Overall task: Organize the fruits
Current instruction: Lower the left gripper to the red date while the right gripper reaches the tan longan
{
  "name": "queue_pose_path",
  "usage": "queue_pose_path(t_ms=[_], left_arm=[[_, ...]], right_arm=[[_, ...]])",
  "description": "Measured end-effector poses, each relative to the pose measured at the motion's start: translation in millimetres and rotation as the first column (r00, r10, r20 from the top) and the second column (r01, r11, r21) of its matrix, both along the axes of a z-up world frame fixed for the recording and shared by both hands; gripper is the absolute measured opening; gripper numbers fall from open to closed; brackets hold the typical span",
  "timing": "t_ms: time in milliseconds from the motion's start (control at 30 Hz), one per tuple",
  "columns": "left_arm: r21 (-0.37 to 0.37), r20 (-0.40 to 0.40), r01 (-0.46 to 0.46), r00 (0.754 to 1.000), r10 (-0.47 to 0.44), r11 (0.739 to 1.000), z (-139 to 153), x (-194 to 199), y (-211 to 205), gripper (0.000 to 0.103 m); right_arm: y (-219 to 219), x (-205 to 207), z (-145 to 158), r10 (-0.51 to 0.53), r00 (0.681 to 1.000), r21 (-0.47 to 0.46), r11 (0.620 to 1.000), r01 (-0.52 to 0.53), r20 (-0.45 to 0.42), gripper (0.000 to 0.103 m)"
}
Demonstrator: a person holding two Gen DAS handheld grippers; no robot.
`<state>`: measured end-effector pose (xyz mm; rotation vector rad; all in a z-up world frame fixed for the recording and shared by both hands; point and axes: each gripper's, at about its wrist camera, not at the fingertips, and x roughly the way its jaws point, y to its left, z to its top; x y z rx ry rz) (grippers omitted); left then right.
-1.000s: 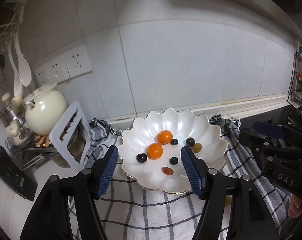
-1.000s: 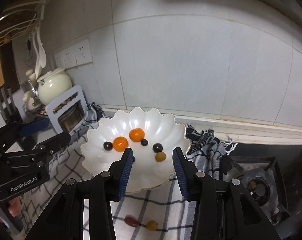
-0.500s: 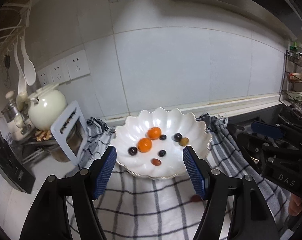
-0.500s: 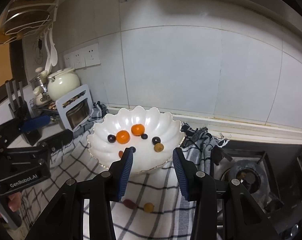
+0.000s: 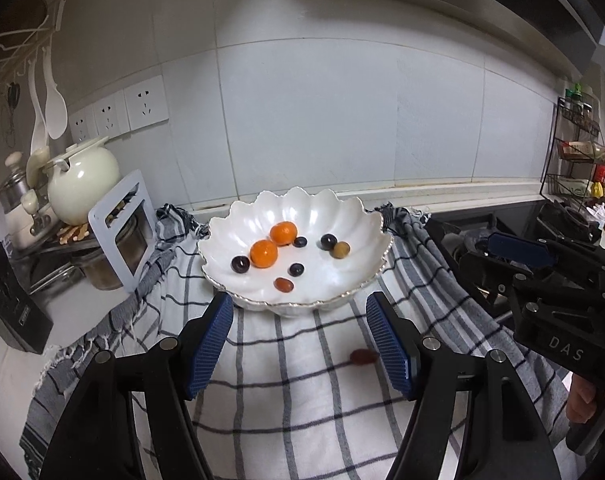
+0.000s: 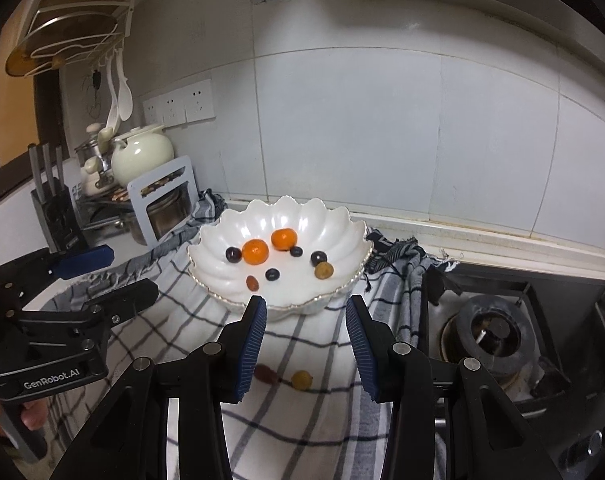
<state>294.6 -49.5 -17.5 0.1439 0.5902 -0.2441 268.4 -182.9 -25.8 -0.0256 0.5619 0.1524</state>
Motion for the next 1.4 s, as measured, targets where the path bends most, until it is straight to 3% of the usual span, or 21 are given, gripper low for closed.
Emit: queue_pose_path(t_ms=[433, 833, 1400], left_arm=[[-0.012, -0.043, 0.048, 0.998, -0.048, 0.999, -27, -15, -13, 0.069], [-0.024, -0.062, 0.104, 0.993, -0.105, 0.994, -58, -9, -23, 0.068], [0.041, -0.122, 0.206, 0.972, -0.2, 0.978, -102, 21, -40, 0.06]], right_arm=[[-6, -13, -23, 0.038, 0.998, -0.004, 0.999, -0.038, -0.046, 0.043], [-8, -1, -51, 0.089, 0.99, -0.014, 0.996, -0.091, -0.113, 0.043], [-10, 36, -93, 0.145, 0.967, -0.013, 0.988, -0.151, -0.209, 0.042]])
